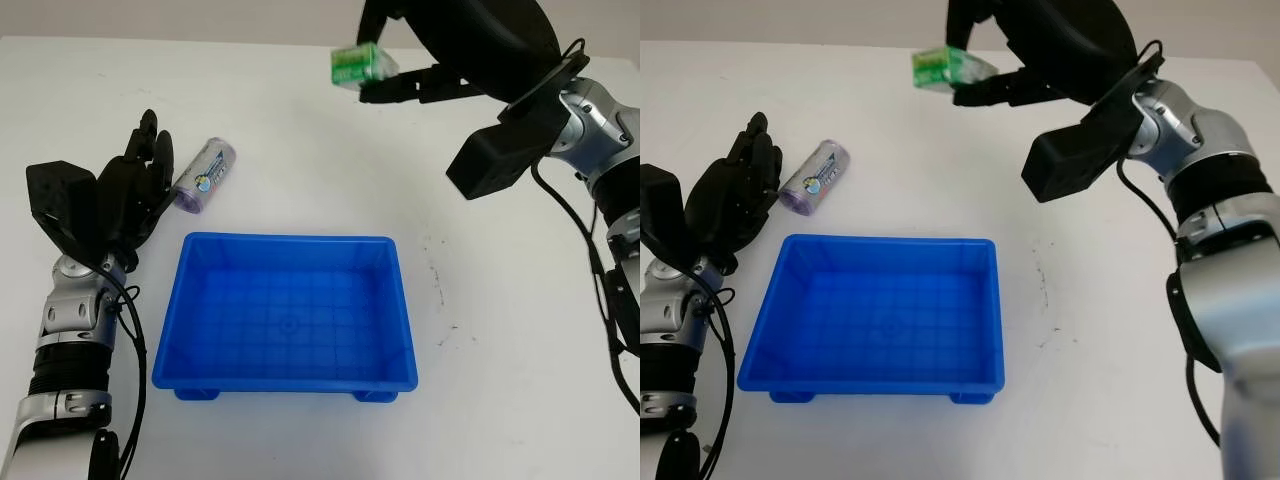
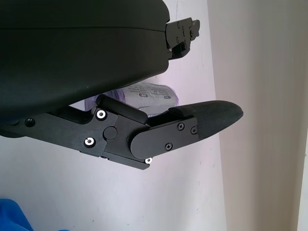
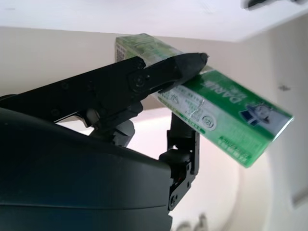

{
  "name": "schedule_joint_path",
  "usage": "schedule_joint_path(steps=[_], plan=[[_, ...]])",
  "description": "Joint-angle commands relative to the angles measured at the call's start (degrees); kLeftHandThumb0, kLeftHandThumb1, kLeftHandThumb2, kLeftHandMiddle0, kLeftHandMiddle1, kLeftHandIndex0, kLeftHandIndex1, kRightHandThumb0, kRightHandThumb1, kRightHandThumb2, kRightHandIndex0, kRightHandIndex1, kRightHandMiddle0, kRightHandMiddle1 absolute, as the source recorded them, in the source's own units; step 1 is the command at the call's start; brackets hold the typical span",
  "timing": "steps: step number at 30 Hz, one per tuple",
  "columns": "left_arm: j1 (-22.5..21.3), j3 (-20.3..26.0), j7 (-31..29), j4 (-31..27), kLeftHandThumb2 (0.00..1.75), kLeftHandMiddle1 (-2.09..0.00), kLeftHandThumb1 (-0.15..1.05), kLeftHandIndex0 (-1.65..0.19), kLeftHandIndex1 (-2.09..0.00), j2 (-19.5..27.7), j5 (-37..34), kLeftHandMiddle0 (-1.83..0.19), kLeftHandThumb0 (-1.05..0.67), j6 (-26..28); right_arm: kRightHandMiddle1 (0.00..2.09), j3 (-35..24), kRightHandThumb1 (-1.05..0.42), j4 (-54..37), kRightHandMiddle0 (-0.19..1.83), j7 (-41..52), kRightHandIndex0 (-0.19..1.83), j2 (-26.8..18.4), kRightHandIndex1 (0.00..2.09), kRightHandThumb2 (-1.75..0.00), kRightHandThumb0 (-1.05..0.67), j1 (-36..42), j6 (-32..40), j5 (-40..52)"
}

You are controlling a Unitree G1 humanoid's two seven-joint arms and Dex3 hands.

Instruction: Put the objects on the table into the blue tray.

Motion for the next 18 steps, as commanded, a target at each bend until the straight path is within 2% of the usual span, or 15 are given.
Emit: schedule_joint_path(steps=[1,6,10,12,15,18], plan=[[-1.14,-0.27,-0.05,0.44,0.69,0.0,1.05,0.19,0.0,0.58,0.56,0.19,-0.8,-0.26,2.09,-3.85,-1.05,-7.49,0.94,7.79,1.27,1.02,2.09,-0.29,-0.35,3.1,3.88,7.89],[-1.46,-0.18,-0.03,0.85,0.7,0.0,1.05,0.19,0.0,0.49,0.66,0.19,-0.79,-0.34,2.09,-9.37,-1.05,-23.78,0.91,20.67,1.3,1.78,2.09,-0.29,-0.34,8.96,16.11,17.84],[-1.41,-0.03,0.08,0.73,0.69,0.0,1.05,0.19,0.0,0.69,0.72,0.19,-0.8,-0.26,2.09,-12.22,-1.05,-35.95,0.79,28.64,1.26,1.99,2.09,-0.32,-0.36,12.97,27.65,23.65],[-1.39,0.16,0.03,0.68,0.69,0.0,1.05,0.19,0.0,0.66,0.53,0.19,-0.8,-0.4,2.09,-12.84,-1.05,-42.46,0.82,33.29,1.27,1.33,2.09,-0.33,-0.35,14.6,36.36,26.53],[-1.37,0.32,0.05,0.49,0.68,0.0,1.05,0.19,0.0,0.56,0.35,0.19,-0.8,-0.38,2.09,-13.64,-1.05,-48.17,0.89,37.84,1.3,0.74,2.09,-0.32,-0.28,15.94,43.22,27.32],[-1.5,0.33,-0.13,0.52,0.69,0.0,1.05,0.19,0.0,0.51,0.24,0.19,-0.79,-0.34,2.09,-12.77,-1.05,-53.04,0.92,42.28,1.26,-1.63,2.09,-0.31,-0.24,16.27,49.48,24.13]])
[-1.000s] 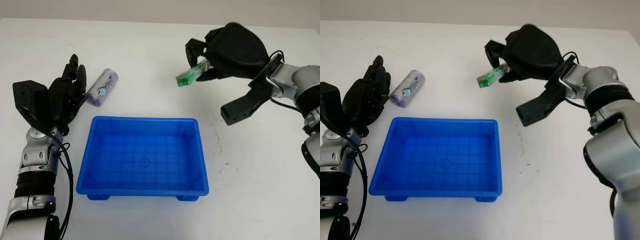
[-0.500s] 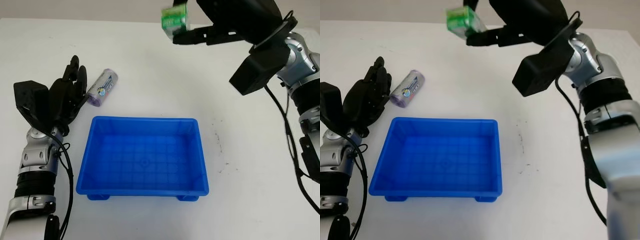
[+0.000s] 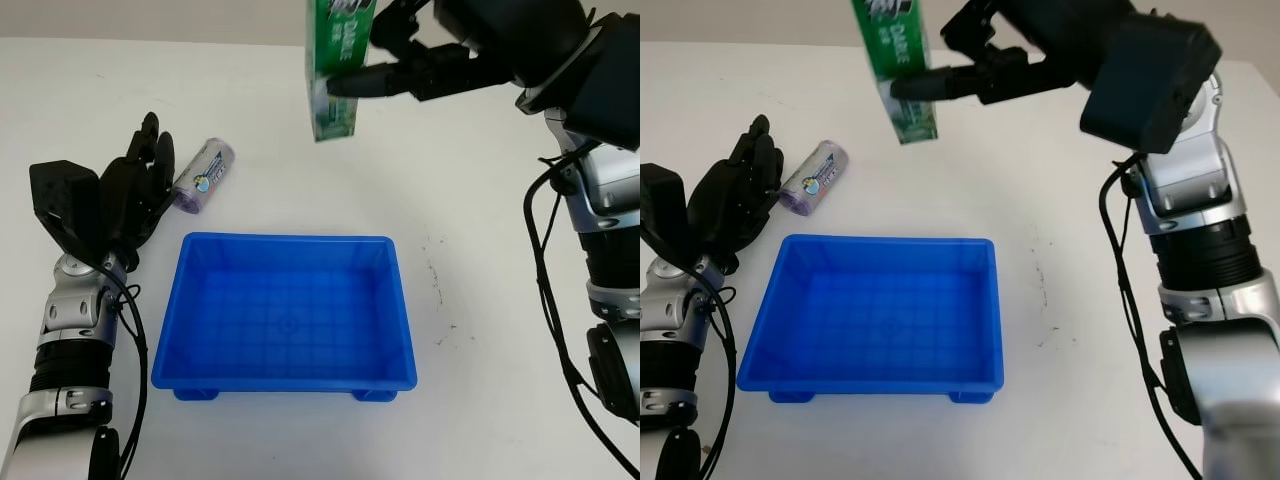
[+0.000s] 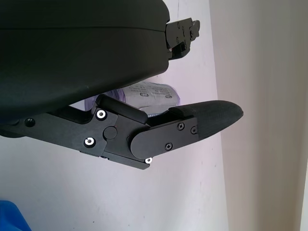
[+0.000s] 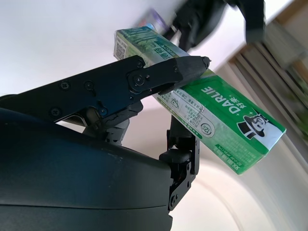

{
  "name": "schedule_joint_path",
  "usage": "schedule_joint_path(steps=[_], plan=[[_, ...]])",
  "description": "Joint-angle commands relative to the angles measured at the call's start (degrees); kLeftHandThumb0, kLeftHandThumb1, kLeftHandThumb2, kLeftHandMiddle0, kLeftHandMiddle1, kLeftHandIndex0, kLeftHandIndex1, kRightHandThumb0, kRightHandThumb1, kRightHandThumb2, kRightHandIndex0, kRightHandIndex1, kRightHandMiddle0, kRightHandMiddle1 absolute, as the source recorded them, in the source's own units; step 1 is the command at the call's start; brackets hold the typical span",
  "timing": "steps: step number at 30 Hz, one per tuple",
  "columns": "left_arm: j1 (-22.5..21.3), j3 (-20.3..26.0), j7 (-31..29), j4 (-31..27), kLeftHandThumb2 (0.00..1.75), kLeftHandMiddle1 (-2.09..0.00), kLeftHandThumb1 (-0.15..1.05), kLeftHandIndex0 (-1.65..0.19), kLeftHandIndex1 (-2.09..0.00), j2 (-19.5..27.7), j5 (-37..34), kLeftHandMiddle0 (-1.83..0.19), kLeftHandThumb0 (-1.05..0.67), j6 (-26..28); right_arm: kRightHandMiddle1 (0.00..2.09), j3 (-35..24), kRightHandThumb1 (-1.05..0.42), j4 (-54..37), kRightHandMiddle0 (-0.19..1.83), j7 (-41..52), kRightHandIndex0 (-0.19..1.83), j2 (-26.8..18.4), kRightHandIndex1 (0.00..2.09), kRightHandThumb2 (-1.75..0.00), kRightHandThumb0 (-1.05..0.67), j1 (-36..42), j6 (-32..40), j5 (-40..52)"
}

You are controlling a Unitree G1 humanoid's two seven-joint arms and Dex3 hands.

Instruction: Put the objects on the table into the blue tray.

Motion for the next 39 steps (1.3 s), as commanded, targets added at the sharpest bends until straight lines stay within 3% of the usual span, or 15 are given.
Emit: schedule_joint_path(steps=[1,5,13,15,17,19,22,25,26,27,28,31,34,39], plan=[[-0.83,0.2,-0.2,-0.35,0.69,0.0,1.05,0.19,0.0,0.51,-0.16,0.19,-0.79,-0.33,2.09,0.41,-1.05,-4.44,0.83,2.86,1.22,-2.56,2.09,-0.3,-0.23,0.36,5.24,-1.46],[-0.91,0.11,-0.07,-0.47,0.69,0.0,1.05,0.19,0.0,0.45,0.03,0.19,-0.79,-0.25,2.09,1.78,-1.05,-9.1,0.71,8.35,1.14,-4.49,2.09,-0.29,-0.2,0.13,13.17,-4.29],[-0.81,0.11,0.39,-0.81,0.69,0.0,1.05,0.19,0.0,0.21,-0.02,0.19,-0.78,-0.12,2.09,4.25,-1.05,-10.47,0.66,15.52,1.08,-4.92,2.09,-0.22,-0.23,0.42,16.14,-8.37],[-0.72,0.13,0.56,-1.05,0.69,0.0,1.05,0.19,0.0,0.17,-0.04,0.19,-0.78,0.03,2.09,4.21,-1.05,-10.31,0.5,16.55,0.89,-4.39,2.09,-0.14,-0.29,0.64,17.29,-7.82],[-0.66,0.11,0.6,-1.24,0.69,0.0,1.05,0.19,0.0,0.19,-0.07,0.19,-0.78,0.23,2.09,4.22,-1.05,-10.47,0.2,17.16,0.63,-4.05,2.09,-0.1,-0.35,0.62,19.0,-7.62],[-0.69,0.09,0.71,-1.04,0.69,0.0,1.05,0.19,0.0,0.18,0.05,0.19,-0.78,-0.06,2.09,4.09,-1.05,-10.64,0.05,17.31,0.57,-3.62,2.09,-0.11,-0.38,0.7,20.52,-7.49],[-0.7,0.05,0.58,-1.04,0.69,0.0,1.05,0.19,0.0,0.18,0.0,0.19,-0.78,-0.12,2.09,3.59,-1.05,-10.27,-0.07,17.25,0.45,-2.75,2.09,-0.14,-0.4,1.01,21.39,-6.75],[-0.9,0.0,0.6,-0.83,0.69,0.0,1.05,0.19,0.0,0.12,0.0,0.19,-0.79,-0.03,1.88,3.54,-1.05,-9.98,-0.18,18.18,0.07,-2.58,2.09,-0.16,-0.41,0.84,22.3,-5.91],[-0.97,-0.08,0.61,-0.71,0.69,0.0,1.05,0.19,0.0,0.15,0.11,0.19,-0.79,-0.07,1.64,3.56,-1.05,-9.87,-0.19,18.63,-0.06,-2.72,2.02,-0.16,-0.43,0.81,21.97,-5.7],[-1.02,-0.14,0.61,-0.63,0.68,0.0,1.05,0.19,0.0,0.17,0.18,0.19,-0.8,-0.1,1.32,3.57,-1.05,-9.8,-0.19,18.94,-0.14,-2.81,1.75,-0.17,-0.45,0.78,21.72,-5.55],[-1.13,-0.19,0.63,-0.44,0.68,0.0,1.05,0.19,0.0,0.15,0.25,0.19,-0.8,-0.18,1.21,3.34,-1.05,-9.19,-0.19,19.95,-0.16,-2.84,1.64,-0.17,-0.45,0.78,21.25,-4.61],[-1.3,-0.27,0.39,-0.11,0.68,0.0,1.05,0.19,0.0,0.18,0.25,0.19,-0.79,-0.44,0.27,2.68,-1.05,-6.66,-0.18,23.67,-0.19,-2.53,0.52,-0.15,-0.49,0.41,19.51,-1.08],[-1.34,-0.16,0.24,-0.11,0.68,0.0,1.05,0.19,0.0,0.09,0.02,0.19,-0.79,-0.36,0.03,2.69,-1.04,-3.48,-0.19,27.29,-0.19,-2.26,0.07,-0.1,-0.54,-0.52,17.77,1.39],[-1.17,-0.24,0.52,-0.24,0.68,0.0,1.05,0.19,0.0,0.1,0.28,0.19,-0.79,-0.34,0.0,3.12,-1.02,-2.39,-0.19,28.11,-0.19,-2.34,0.0,-0.07,-0.62,-1.5,18.7,0.83]])
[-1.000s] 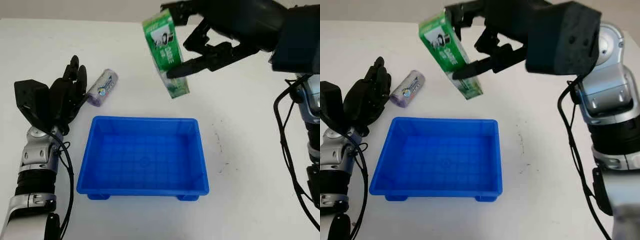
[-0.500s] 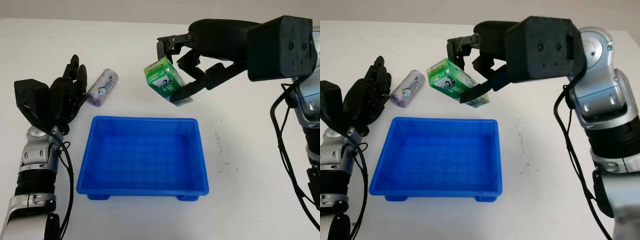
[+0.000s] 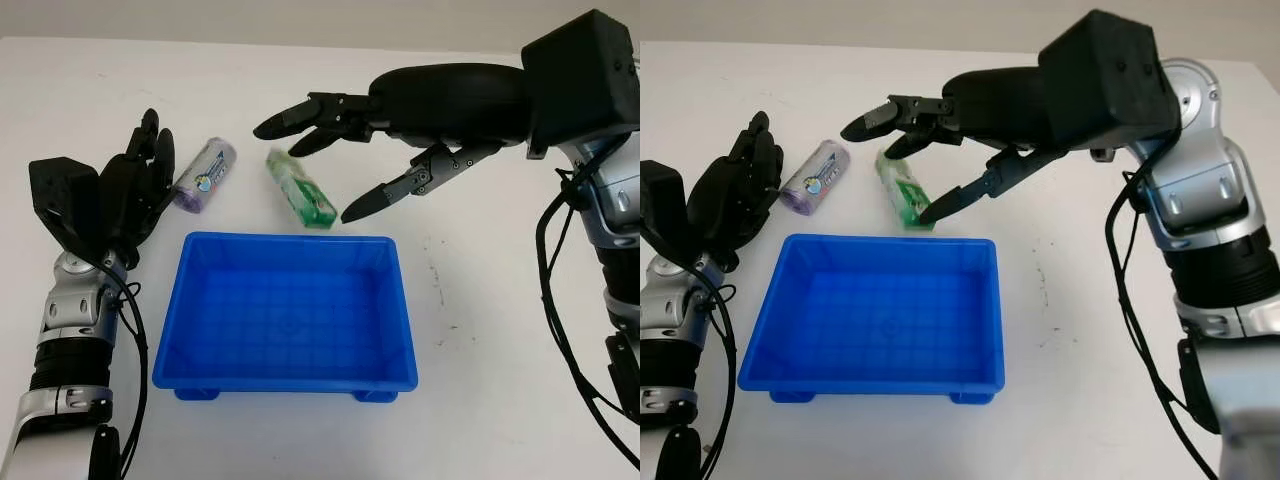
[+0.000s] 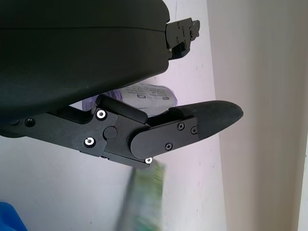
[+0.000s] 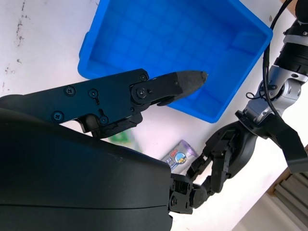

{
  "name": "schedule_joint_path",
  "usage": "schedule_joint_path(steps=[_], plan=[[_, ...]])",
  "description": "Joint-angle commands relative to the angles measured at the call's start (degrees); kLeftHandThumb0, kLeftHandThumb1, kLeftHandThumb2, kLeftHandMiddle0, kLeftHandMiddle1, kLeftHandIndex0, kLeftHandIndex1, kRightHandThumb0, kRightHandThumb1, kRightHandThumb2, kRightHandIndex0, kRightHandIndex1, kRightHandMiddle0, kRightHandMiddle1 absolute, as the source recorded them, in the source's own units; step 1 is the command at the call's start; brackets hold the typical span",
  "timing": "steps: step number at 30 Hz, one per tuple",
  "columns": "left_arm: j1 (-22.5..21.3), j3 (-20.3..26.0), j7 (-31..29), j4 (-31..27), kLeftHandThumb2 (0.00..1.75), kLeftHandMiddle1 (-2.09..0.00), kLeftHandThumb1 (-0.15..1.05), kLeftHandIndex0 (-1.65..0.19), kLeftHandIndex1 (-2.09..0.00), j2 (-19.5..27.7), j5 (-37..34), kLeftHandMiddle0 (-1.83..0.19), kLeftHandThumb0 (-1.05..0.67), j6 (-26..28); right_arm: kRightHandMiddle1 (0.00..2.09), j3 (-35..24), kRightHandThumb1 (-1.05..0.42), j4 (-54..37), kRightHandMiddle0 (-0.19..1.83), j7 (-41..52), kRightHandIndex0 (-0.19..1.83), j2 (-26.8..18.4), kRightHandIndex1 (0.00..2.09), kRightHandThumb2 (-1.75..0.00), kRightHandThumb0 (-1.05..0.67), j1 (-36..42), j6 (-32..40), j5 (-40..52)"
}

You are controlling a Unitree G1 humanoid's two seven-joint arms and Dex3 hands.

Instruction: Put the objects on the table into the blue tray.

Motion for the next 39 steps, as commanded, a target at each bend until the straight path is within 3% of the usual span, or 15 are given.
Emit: schedule_joint_path(steps=[1,11,16,18,19,20,21,22,24,29,31,36,39], plan=[[-0.83,-0.23,0.04,-0.19,0.69,0.0,1.05,0.19,0.0,0.12,0.27,0.19,-0.78,-0.45,0.0,-0.59,-1.03,-0.86,-0.19,-0.64,-0.19,-0.11,0.0,-0.07,-0.6,-1.38,0.67,-0.43],[-0.79,-0.37,0.25,0.04,0.69,0.0,1.05,0.19,0.0,0.03,0.5,0.19,-0.78,-0.61,0.0,-3.79,-1.05,-0.97,-0.19,-11.18,-0.19,2.76,0.0,-0.2,-0.51,0.8,0.01,-2.2],[-0.63,-0.33,0.17,-0.13,0.68,0.0,1.05,0.19,0.0,0.03,0.55,0.19,-0.79,-0.61,0.04,-6.36,-1.04,2.12,-0.12,-22.49,-0.12,6.47,0.04,-0.12,-0.48,0.62,-0.03,-4.76],[-0.66,-0.33,0.24,-0.15,0.69,0.0,1.05,0.19,0.0,0.01,0.6,0.19,-0.79,-0.55,0.22,-6.11,-1.01,5.9,0.03,-30.78,0.09,7.56,0.17,-0.07,-0.45,-0.05,-5.77,-10.03],[-0.67,-0.31,0.18,-0.03,0.69,0.0,1.05,0.19,0.0,0.02,0.6,0.19,-0.79,-0.7,0.53,-5.73,-1.0,8.82,-0.04,-34.89,0.15,7.87,0.28,-0.06,-0.45,-0.64,-9.49,-12.88],[-0.67,-0.28,0.17,0.04,0.69,0.0,1.05,0.19,0.0,0.01,0.59,0.19,-0.79,-0.8,0.83,-5.34,-0.98,12.09,-0.11,-37.95,0.17,8.12,0.46,-0.06,-0.47,-1.51,-12.71,-15.09],[-0.7,-0.27,0.13,0.1,0.69,0.0,1.05,0.19,0.0,0.02,0.58,0.19,-0.79,-0.83,1.02,-4.76,-0.96,15.5,-0.16,-40.32,0.05,8.18,0.84,-0.05,-0.47,-2.61,-15.51,-17.17],[-0.71,-0.25,0.12,0.13,0.69,0.0,1.05,0.19,0.0,0.04,0.56,0.19,-0.79,-0.8,1.08,-3.97,-0.95,18.85,-0.17,-42.13,-0.05,8.05,1.07,-0.05,-0.47,-3.82,-18.03,-19.23],[-0.72,-0.19,0.14,0.1,0.69,0.0,1.05,0.19,0.0,0.03,0.49,0.19,-0.79,-0.73,1.08,-1.97,-0.93,26.05,-0.19,-45.76,-0.16,7.58,1.21,-0.05,-0.5,-6.38,-24.49,-23.57],[-0.38,-0.12,0.34,-0.5,0.69,0.0,1.05,0.19,0.0,-0.05,0.45,0.19,-0.79,-0.58,0.9,6.56,-0.92,44.51,-0.15,-58.55,-0.18,4.69,1.09,-0.05,-0.51,-13.54,-45.55,-38.66],[-0.08,-0.09,0.56,-0.94,0.69,0.0,1.05,0.19,0.0,-0.14,0.46,0.19,-0.79,-0.44,0.8,10.91,-0.93,50.23,-0.12,-65.79,-0.18,3.42,0.94,-0.05,-0.49,-16.69,-51.69,-46.02],[0.65,-0.06,0.98,-1.8,0.69,0.0,1.05,0.19,0.0,-0.47,0.44,0.19,-0.79,-0.75,0.78,24.65,-0.86,60.12,-0.04,-90.27,-0.07,2.1,0.84,-0.04,-0.46,-24.43,-56.96,-66.71],[1.04,-0.17,0.81,-2.15,0.69,0.0,1.05,0.19,0.0,-0.4,0.51,0.19,-0.79,-0.89,0.78,30.42,-0.84,64.63,-0.03,-98.3,-0.08,2.92,0.85,-0.04,-0.47,-27.44,-57.11,-73.31]])
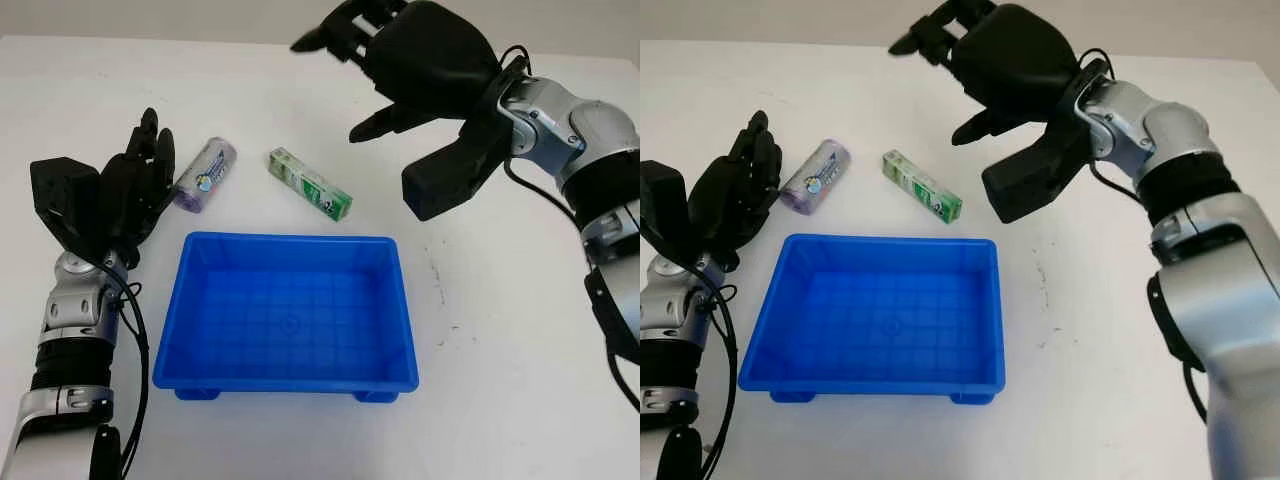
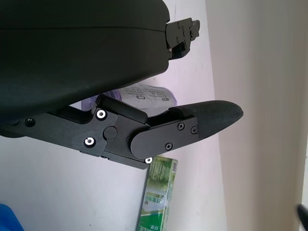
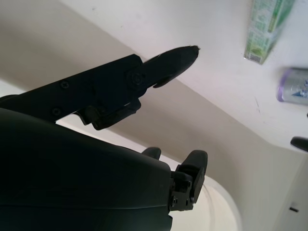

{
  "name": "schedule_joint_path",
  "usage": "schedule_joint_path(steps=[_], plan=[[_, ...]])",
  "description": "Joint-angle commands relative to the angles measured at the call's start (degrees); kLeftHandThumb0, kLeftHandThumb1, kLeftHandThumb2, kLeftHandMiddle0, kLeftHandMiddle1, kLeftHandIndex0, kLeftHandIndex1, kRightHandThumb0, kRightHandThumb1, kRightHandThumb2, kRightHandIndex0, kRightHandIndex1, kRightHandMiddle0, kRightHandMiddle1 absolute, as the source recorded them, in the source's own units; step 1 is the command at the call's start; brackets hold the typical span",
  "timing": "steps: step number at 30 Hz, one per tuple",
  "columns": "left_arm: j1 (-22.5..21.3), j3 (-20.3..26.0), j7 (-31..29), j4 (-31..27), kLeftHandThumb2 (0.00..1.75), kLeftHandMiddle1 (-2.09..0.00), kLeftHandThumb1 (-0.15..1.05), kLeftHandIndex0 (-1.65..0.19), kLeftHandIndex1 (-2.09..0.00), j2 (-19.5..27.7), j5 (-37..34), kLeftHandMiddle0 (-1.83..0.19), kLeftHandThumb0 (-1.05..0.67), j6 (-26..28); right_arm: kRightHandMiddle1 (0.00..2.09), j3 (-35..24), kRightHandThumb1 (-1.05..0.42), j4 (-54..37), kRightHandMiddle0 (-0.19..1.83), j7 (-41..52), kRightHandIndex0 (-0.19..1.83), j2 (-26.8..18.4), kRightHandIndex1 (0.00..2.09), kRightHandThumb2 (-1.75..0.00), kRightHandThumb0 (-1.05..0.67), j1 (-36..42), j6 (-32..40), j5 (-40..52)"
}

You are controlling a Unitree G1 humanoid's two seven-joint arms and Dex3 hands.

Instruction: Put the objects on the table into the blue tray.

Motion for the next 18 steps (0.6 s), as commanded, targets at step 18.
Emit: schedule_joint_path(steps=[18], plan=[[0.91,-0.09,1.43,-1.63,0.68,0.0,1.05,0.19,0.0,-1.83,-0.13,0.19,-0.8,0.96,0.75,25.67,-0.88,9.0,-0.06,-34.32,-0.02,2.51,0.83,-0.06,-0.28,-13.35,7.83,-23.27]])
